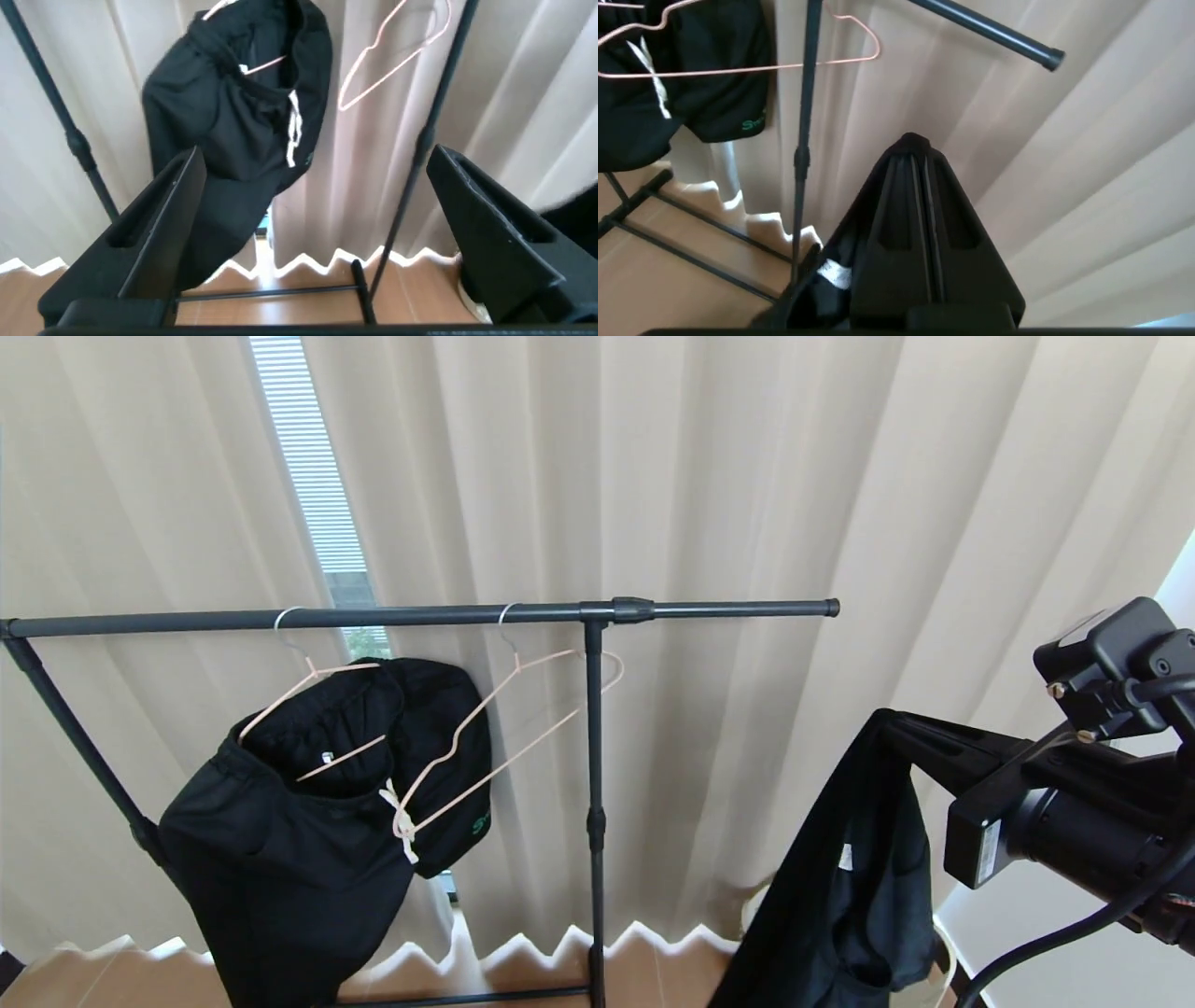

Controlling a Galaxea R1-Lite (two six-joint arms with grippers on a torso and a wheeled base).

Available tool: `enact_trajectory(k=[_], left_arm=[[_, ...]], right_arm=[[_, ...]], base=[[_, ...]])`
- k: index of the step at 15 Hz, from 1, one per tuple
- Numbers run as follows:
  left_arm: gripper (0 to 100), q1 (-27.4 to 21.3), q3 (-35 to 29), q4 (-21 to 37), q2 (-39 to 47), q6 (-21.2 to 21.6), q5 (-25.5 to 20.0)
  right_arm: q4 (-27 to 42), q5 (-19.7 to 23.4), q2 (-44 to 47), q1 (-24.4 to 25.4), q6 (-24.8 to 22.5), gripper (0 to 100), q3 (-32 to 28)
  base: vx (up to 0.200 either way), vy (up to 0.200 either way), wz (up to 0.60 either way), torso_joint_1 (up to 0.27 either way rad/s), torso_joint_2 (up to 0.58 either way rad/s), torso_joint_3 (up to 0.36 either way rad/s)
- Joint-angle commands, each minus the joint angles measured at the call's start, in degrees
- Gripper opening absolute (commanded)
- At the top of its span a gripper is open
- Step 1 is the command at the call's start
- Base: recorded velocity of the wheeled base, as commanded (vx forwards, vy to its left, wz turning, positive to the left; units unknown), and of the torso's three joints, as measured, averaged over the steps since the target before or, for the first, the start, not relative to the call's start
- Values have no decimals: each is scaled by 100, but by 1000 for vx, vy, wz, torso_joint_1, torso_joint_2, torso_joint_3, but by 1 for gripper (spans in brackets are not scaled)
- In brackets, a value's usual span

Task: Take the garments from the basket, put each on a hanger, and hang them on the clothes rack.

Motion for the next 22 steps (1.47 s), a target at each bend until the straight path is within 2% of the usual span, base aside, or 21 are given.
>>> enact_trajectory(k=[1, 13, 16, 22], left_arm=[[100, 1, 0, -2, 8, 0, -2], [100, 1, 0, -2, 8, 0, -2], [100, 1, 0, -2, 8, 0, -2], [100, 1, 0, -2, 8, 0, 7]], right_arm=[[-3, 1, 11, 2, -3, 0, 5], [5, 1, -15, 2, -12, 0, 5], [-3, 1, -24, 2, -12, 0, 5], [-3, 1, -24, 2, -12, 0, 49]], base=[[0, 200, 0, 7, 2, 2], [0, 200, 0, 2, 2, 4], [-200, 0, 0, 9, -1, 4], [0, 0, 0, 0, 0, 0]])
